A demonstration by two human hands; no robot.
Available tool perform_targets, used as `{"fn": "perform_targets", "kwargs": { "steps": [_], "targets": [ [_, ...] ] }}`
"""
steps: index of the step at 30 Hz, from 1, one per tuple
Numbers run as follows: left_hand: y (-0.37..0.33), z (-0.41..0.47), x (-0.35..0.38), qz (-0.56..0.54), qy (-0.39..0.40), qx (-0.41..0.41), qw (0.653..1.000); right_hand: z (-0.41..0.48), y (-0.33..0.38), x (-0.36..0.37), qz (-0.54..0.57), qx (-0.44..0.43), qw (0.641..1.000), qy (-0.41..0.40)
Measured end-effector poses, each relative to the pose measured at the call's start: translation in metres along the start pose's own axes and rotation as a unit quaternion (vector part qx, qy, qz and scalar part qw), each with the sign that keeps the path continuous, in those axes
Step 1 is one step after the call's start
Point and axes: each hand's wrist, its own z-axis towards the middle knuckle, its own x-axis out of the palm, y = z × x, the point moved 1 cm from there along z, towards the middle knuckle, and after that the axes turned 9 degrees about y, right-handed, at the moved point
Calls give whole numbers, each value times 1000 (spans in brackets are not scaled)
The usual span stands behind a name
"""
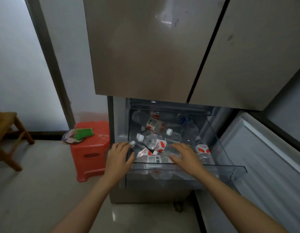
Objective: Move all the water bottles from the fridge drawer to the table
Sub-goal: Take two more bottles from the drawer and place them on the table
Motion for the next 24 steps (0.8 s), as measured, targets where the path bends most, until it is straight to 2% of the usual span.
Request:
{"fn": "perform_targets", "kwargs": {
  "steps": [4,8,12,18,24],
  "targets": [
    [5,14,8,-34,41,15,998,36,-1,6,40,0,996,85],
    [6,12,7,-42,29,33,998,64,5,16,67,-11,972,227],
    [5,11,8,-42,21,17,999,91,17,33,-20,-40,935,353],
    [5,10,10,-38,19,-19,999,118,27,44,-55,-61,886,457],
    [5,10,11,-22,6,-44,999,128,28,48,-63,-71,869,485]
  ]
}}
